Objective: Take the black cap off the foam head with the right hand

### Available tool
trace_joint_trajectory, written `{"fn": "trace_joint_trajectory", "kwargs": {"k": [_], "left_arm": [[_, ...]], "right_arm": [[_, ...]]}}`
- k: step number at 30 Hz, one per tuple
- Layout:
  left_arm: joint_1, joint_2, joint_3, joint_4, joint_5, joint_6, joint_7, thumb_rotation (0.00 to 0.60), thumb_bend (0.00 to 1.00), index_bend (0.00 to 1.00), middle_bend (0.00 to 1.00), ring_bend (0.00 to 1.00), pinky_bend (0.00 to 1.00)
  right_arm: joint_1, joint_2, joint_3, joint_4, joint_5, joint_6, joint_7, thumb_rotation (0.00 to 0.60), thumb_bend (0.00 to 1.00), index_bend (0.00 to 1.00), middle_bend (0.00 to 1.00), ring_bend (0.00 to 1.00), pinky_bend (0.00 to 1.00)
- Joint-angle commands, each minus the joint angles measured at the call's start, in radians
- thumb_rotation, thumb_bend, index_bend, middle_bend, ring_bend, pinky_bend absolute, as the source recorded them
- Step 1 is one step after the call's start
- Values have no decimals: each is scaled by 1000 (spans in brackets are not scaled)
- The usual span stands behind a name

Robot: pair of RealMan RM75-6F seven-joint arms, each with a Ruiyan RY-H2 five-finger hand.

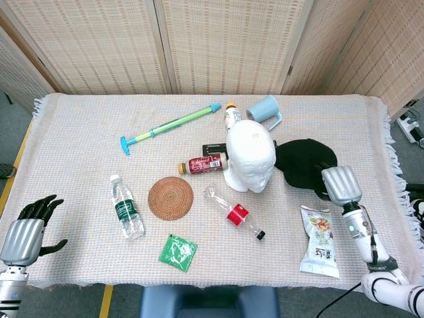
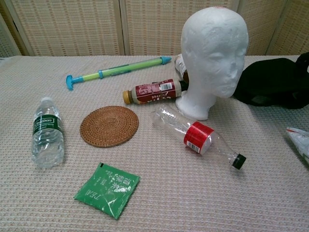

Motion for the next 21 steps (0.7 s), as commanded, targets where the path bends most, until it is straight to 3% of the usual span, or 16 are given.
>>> {"fn": "trace_joint_trajectory", "kwargs": {"k": [1,6,9,14,21], "left_arm": [[0,0,1,2,-1,-1,-1,600,88,211,167,170,204],[2,-3,-3,7,-5,2,-10,600,88,211,167,169,204],[3,-7,-5,13,-7,5,-14,600,86,210,167,169,204],[7,-21,-17,28,-8,29,-22,600,88,210,167,170,205],[16,-45,-27,50,5,69,-23,600,88,209,167,170,204]], "right_arm": [[-13,45,-5,-81,20,0,0,512,0,0,56,103,384],[-77,128,-22,-178,-23,101,39,494,0,0,50,102,374],[-139,170,-40,-229,-71,210,50,505,0,3,112,173,385],[-255,207,-85,-284,-139,382,92,504,20,129,228,245,427],[-365,228,-137,-318,-184,503,130,528,42,186,254,254,430]]}}
